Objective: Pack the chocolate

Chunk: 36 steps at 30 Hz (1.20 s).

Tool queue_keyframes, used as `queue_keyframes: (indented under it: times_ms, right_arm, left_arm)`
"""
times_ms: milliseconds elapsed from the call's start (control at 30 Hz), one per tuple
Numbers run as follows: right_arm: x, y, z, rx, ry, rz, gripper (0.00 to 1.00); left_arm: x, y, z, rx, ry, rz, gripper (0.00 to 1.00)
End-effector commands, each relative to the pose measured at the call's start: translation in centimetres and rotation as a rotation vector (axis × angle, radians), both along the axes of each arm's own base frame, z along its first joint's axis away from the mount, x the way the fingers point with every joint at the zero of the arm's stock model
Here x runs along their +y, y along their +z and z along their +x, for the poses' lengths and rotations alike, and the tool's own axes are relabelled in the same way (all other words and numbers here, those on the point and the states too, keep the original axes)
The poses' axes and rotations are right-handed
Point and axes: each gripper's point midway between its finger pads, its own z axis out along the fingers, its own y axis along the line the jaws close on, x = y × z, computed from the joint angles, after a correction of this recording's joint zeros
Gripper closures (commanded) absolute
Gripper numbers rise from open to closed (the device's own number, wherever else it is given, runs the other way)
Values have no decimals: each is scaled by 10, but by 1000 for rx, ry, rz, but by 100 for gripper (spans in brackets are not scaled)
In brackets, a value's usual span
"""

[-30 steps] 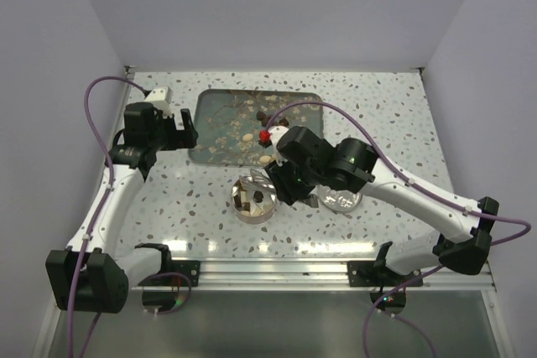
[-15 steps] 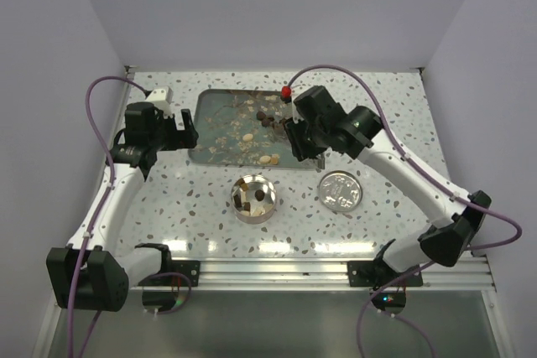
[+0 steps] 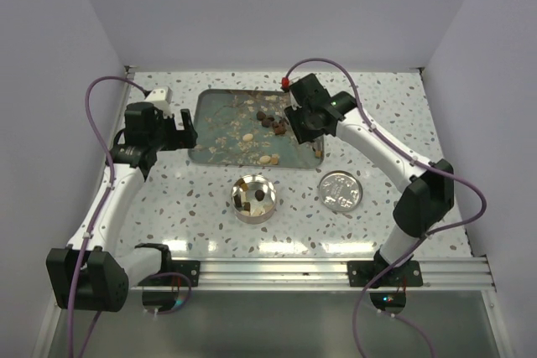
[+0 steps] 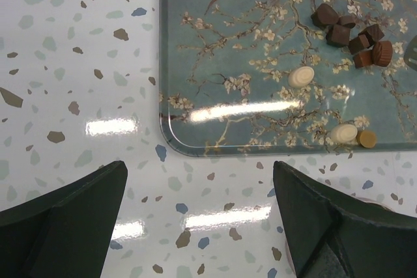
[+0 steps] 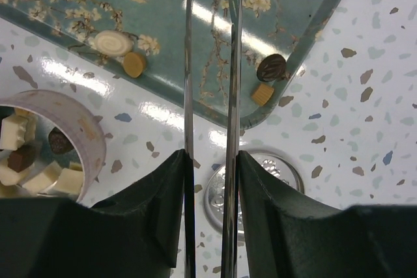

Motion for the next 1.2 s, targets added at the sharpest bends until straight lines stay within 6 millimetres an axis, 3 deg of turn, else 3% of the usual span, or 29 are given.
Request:
queue_keyframes:
  times_ms: [0, 500, 1000, 1167]
  right_arm:
    - [10, 15, 18, -85, 7, 27, 60]
    - [19, -10, 24, -34, 17, 12, 60]
    - [26, -24, 27, 2, 17, 17, 58]
    - [25, -20, 29, -5, 9, 10, 57]
  left_arm:
    - [5, 10, 2, -45, 12, 13, 0]
    - [5, 1, 1, -33, 14, 17, 0]
    - [8, -7, -2, -20, 11, 35, 0]
    - [7, -8, -1, -20, 12, 33, 0]
